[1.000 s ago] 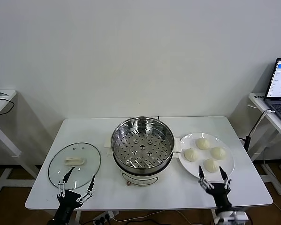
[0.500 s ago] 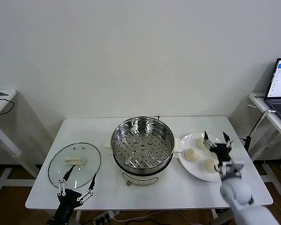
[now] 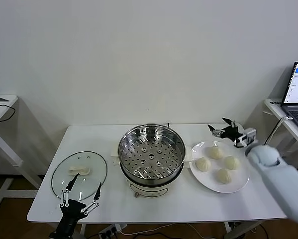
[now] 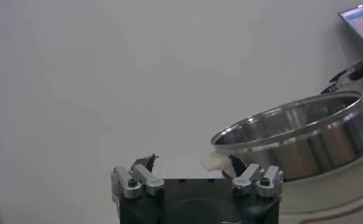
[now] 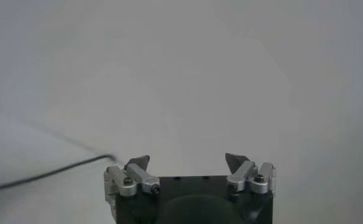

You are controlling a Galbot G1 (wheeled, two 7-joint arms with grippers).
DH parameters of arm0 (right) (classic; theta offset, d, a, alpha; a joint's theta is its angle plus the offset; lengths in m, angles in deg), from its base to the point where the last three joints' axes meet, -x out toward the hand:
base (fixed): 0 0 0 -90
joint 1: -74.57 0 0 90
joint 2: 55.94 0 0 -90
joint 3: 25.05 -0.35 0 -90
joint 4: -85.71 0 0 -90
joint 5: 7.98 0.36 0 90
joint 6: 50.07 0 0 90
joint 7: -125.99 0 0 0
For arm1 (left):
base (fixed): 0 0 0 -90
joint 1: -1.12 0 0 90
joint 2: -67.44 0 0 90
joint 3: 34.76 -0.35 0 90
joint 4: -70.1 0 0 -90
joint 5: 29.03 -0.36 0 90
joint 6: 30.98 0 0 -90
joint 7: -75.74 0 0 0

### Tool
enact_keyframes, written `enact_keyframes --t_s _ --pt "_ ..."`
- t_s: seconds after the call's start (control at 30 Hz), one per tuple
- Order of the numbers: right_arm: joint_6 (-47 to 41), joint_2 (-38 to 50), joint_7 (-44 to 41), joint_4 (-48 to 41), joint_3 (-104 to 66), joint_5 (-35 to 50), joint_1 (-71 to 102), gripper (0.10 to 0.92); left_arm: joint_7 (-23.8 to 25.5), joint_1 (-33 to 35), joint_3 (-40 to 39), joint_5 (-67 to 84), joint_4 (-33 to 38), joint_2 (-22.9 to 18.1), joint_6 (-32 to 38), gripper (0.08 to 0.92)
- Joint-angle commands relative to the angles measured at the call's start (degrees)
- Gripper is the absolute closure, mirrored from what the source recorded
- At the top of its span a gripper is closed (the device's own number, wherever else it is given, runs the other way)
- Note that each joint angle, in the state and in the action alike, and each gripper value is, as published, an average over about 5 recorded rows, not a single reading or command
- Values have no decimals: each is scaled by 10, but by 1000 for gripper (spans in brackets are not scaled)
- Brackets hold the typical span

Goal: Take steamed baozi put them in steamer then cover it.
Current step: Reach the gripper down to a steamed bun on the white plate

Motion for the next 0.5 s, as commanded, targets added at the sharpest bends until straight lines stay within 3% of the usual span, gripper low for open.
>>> enact_keyframes --t_s 0.03,0.27,0.5 --pt "-4 36 -280 -109 152 -108 -176 203 0 0 0 3 0 -1 3 177" --pt "43 -31 -372 -156 212 -318 -254 203 -1 2 0 3 -2 -3 1 177" --pt "87 -124 -398 -218 234 -474 -289 203 -3 7 3 3 0 -9 1 177"
